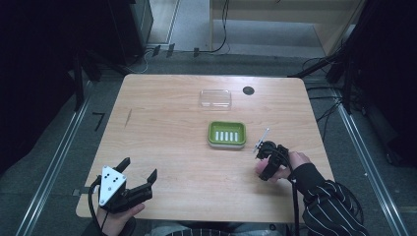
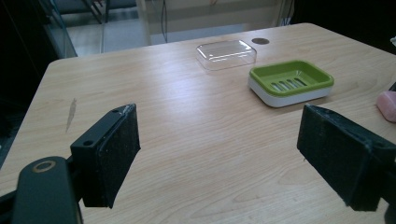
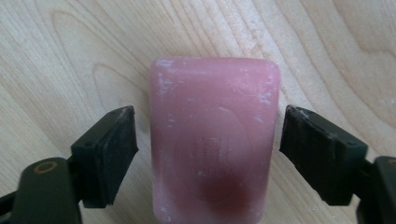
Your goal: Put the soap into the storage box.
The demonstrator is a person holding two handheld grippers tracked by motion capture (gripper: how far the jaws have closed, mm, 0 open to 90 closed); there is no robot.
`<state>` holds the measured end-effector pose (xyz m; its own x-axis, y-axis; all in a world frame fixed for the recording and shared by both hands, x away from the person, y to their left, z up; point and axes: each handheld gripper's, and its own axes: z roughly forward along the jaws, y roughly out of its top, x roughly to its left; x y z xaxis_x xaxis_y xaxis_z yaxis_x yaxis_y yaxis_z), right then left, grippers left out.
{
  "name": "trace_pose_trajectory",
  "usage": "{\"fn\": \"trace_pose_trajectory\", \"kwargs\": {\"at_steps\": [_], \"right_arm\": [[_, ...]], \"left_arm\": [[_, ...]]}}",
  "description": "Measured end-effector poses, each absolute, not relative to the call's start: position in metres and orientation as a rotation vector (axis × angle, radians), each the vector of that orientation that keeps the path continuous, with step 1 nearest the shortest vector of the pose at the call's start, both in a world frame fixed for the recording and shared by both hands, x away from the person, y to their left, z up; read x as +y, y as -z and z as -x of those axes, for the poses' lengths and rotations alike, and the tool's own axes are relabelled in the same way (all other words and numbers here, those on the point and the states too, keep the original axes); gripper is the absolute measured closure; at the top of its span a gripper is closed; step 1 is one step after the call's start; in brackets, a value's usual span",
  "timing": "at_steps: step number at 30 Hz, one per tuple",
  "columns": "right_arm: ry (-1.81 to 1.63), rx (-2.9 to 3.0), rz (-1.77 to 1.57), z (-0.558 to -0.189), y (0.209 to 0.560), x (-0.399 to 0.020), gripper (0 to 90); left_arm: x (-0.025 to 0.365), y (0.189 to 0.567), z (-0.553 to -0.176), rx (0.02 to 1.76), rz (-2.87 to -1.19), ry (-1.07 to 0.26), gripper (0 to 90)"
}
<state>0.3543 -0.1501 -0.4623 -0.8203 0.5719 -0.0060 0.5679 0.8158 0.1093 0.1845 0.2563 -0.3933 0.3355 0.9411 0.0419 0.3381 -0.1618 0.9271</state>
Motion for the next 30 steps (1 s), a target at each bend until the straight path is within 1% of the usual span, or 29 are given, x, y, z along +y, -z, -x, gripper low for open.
{"fn": "trace_pose_trajectory", "kwargs": {"at_steps": [2, 7, 18, 30], "right_arm": [[-0.151, 2.953, -0.935, -0.3537, 0.4632, -0.1494, 24.4], [-0.128, 2.956, -0.927, -0.3537, 0.4649, -0.1494, 27.0], [-0.11, 2.968, -0.92, -0.3538, 0.4668, -0.1487, 37.2], [-0.116, 2.979, -0.893, -0.3547, 0.4665, -0.1501, 38.9]], "left_arm": [[0.2563, 0.3932, -0.1845, 1.158, -1.693, -0.834, 13.6], [0.2562, 0.3933, -0.1846, 1.156, -1.692, -0.833, 13.6], [0.2564, 0.3932, -0.1845, 1.158, -1.693, -0.834, 13.6], [0.2564, 0.3931, -0.1843, 1.158, -1.693, -0.835, 13.6]]}}
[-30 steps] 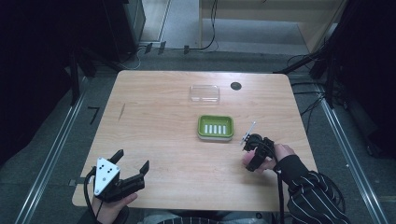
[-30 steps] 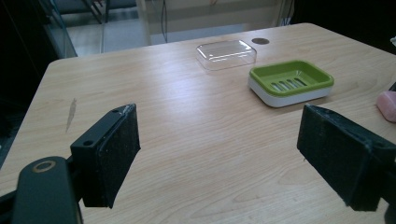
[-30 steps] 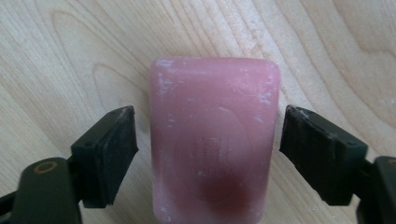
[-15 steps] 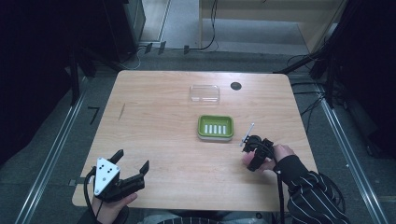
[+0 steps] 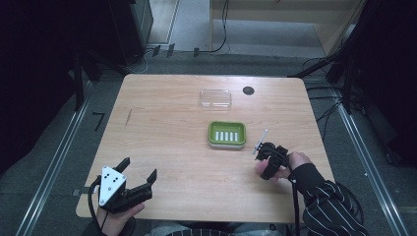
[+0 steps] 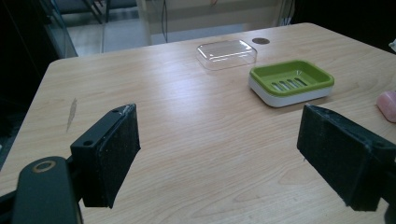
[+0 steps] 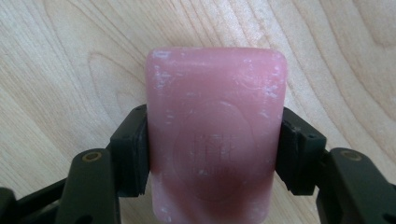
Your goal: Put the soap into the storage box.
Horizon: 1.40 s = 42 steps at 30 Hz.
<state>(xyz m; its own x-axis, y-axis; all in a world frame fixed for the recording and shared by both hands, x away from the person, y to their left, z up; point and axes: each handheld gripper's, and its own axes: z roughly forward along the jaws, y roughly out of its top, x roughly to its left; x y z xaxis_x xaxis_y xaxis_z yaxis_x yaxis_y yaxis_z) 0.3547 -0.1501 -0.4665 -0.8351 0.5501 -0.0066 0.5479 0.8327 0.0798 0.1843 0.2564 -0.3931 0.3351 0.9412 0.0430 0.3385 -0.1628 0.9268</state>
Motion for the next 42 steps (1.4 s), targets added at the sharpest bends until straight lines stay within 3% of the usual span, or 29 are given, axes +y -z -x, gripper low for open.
{"fn": "trace_pose_trajectory", "kwargs": {"at_steps": [42], "right_arm": [[-0.161, 2.976, -0.655, -0.365, 0.439, -0.143, 39.1]], "left_arm": [[0.258, 0.393, -0.183, 1.162, -1.691, -0.838, 13.6]]}}
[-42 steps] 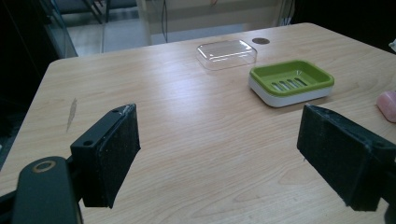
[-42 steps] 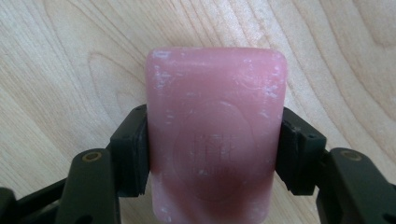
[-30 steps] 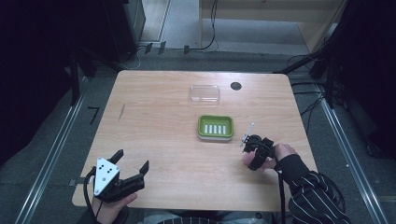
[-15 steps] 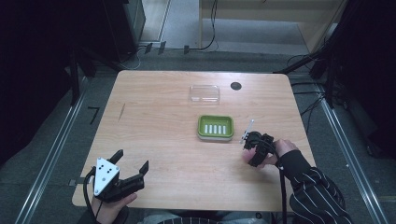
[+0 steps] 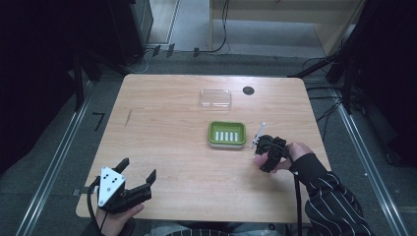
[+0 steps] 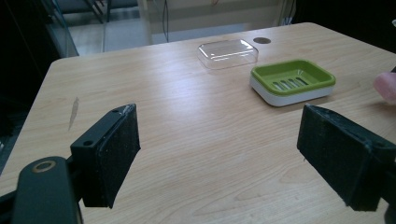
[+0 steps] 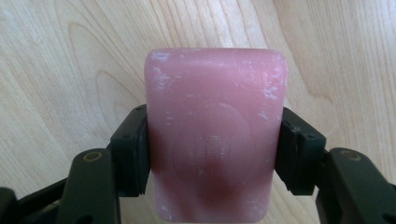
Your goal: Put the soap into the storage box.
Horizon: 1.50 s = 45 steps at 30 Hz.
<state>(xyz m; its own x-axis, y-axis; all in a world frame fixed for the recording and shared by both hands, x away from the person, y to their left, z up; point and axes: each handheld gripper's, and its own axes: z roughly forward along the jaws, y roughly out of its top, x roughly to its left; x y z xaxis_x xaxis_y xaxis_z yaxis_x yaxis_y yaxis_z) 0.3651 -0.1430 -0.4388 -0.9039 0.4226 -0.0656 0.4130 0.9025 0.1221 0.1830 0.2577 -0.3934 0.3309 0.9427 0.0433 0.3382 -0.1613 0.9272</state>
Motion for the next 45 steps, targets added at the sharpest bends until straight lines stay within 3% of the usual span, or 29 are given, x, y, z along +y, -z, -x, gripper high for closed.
{"fn": "trace_pose_trajectory", "kwargs": {"at_steps": [45], "right_arm": [[-0.203, 2.962, -0.433, -0.396, 0.406, -0.103, 39.1]], "left_arm": [[0.264, 0.394, -0.176, 1.193, -1.679, -0.852, 13.6]]}}
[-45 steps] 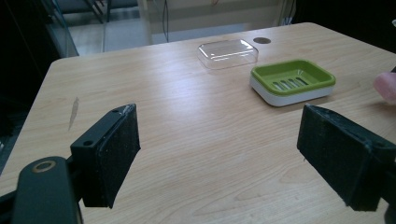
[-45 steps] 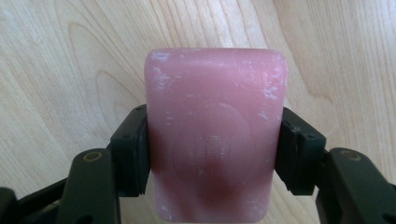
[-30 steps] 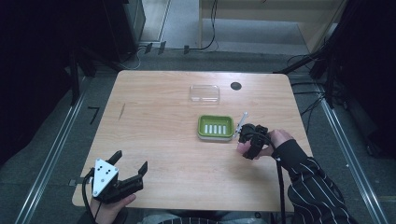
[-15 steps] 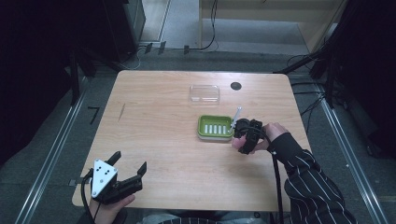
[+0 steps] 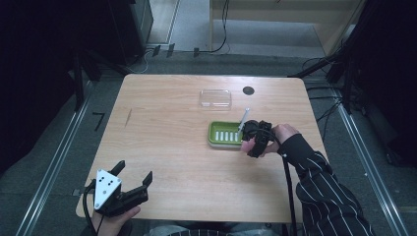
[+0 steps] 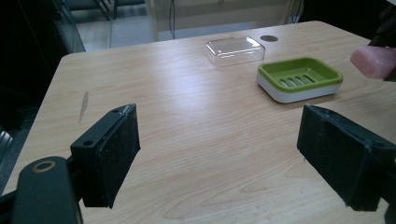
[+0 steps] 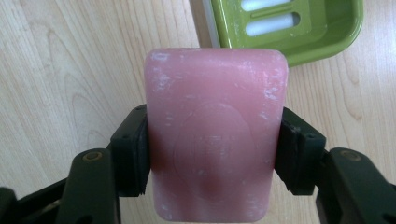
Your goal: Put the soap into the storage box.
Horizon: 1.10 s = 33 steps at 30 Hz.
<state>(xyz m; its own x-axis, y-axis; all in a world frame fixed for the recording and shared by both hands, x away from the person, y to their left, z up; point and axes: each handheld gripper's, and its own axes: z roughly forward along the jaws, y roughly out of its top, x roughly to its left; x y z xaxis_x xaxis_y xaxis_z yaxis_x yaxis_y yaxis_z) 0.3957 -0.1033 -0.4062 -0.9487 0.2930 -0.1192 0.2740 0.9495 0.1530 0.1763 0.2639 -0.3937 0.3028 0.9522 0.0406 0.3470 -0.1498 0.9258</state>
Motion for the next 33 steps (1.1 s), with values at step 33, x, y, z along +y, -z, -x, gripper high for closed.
{"fn": "trace_pose_trajectory", "kwargs": {"at_steps": [33], "right_arm": [[-0.213, 2.967, -0.318, -0.417, 0.396, -0.076, 39.1]], "left_arm": [[0.269, 0.393, -0.169, 1.217, -1.668, -0.87, 13.6]]}}
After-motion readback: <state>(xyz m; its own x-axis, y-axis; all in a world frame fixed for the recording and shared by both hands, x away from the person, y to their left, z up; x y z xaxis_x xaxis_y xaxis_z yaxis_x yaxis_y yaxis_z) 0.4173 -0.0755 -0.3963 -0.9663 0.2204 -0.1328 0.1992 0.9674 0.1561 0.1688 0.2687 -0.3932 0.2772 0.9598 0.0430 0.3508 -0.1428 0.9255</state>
